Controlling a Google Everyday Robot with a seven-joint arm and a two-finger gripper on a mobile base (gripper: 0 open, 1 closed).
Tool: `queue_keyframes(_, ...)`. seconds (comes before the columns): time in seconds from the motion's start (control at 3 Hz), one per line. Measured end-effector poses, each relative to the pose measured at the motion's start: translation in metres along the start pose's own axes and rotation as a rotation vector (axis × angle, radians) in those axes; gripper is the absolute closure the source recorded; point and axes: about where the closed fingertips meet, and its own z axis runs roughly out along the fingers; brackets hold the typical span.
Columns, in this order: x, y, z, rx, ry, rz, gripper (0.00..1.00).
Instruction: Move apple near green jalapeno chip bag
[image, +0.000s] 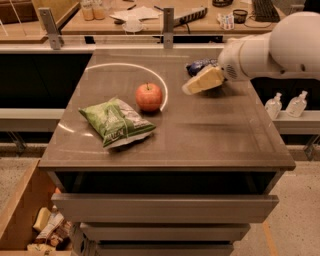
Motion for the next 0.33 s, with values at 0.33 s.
queue_keyframes(0.33, 0.0074, -0.0301, -0.0301, 0.14, 0.016, 0.0, 0.0)
